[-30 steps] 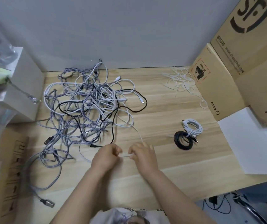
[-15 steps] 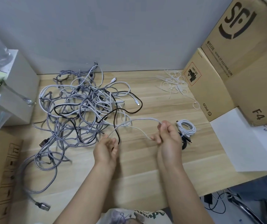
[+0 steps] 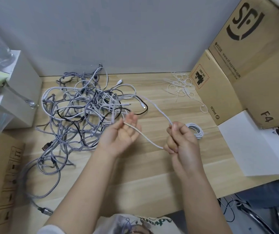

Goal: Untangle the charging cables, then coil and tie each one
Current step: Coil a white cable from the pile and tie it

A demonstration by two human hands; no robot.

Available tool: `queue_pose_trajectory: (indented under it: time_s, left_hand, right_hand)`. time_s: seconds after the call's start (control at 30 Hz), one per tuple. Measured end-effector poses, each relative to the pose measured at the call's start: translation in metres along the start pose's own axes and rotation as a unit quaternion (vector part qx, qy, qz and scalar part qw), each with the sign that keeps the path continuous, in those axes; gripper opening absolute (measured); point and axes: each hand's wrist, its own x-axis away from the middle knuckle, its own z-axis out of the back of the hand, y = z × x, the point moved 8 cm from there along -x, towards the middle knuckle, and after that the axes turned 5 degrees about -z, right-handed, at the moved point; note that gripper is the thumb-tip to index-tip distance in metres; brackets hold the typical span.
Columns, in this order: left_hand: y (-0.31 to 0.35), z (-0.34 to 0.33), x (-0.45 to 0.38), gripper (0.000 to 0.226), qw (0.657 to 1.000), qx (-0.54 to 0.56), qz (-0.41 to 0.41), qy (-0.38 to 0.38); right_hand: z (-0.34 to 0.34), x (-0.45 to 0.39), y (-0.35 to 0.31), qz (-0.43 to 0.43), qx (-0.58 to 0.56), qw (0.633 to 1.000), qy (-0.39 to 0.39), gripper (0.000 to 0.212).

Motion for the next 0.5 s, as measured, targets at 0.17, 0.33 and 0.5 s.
queue_pose_trajectory:
  time_s: [0.17,0.33,0.5]
  left_hand:
    - [0.024,0.000,-0.005,0.046,0.998,0.019,-0.046,0.034]
    - [0.016,-0.022,0.007,0.030,0.992,-0.082,-0.098,0.000]
    - [-0.002,-0.044,0.021,0.011,0.973,-0.164,-0.131,-0.096]
  right_hand:
    - [0.014,0.000,-0.014,0.052,0.115,0.991,0.036,0.017]
    - [-0.007,0.009,-0.026,0.173,0.341,0.924,0.026,0.013]
    - [-0.031,0.007,0.004,0.119,0.417,0.900,-0.047,0.033]
